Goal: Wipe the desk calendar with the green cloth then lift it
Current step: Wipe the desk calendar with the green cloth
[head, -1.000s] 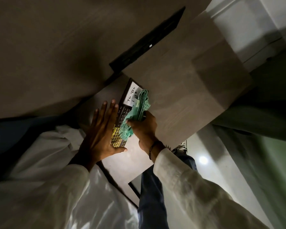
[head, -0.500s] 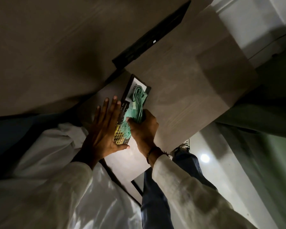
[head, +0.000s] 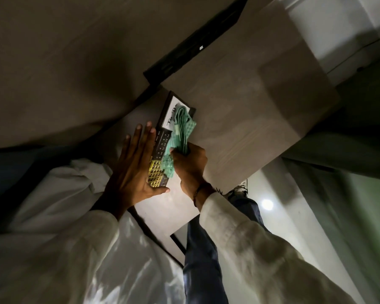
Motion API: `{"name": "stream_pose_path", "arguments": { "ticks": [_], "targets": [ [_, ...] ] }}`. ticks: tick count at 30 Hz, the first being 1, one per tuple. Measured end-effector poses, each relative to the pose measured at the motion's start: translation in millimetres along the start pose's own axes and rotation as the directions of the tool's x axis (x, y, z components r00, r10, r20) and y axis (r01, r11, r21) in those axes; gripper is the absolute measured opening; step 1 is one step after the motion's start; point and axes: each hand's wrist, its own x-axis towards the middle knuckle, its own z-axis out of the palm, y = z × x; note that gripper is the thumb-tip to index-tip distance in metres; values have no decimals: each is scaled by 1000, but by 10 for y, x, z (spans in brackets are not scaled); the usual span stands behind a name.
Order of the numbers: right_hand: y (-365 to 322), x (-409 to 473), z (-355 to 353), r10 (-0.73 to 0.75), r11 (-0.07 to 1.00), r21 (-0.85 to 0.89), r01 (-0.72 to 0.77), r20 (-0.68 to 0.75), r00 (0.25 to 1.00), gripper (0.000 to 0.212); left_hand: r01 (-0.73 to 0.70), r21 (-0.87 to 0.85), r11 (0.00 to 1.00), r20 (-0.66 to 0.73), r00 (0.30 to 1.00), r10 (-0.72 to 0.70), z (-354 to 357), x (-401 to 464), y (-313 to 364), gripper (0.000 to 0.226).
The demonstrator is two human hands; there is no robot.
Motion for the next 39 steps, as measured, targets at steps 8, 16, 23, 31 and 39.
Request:
{"name": "stream_pose_path", "arguments": {
  "ticks": [8, 16, 23, 31, 39],
  "targets": [
    [21, 64, 39, -48, 998, -44, 45, -74, 996, 13, 0, 7, 1000, 9, 1000, 0, -12, 14, -2, 169],
    [-27, 91, 22, -63, 997, -49, 60, -63, 996, 11, 1, -7, 1000, -7, 1000, -1, -4, 23, -2, 167],
    [-65, 67, -11, -121, 992, -41, 120, -15, 993, 15, 8, -10, 1000, -40, 999, -8, 16, 35, -3, 162],
    [-79, -25, -6, -158, 987, -12, 159, 37, 987, 13, -8, 15, 1000, -57, 998, 9, 15, 33, -3, 161],
    [-140, -48, -32, -297, 952, -82, 295, -24, 954, 9, 10, 14, 1000, -77, 997, -9, 50, 44, 5, 162]
  ]
}}
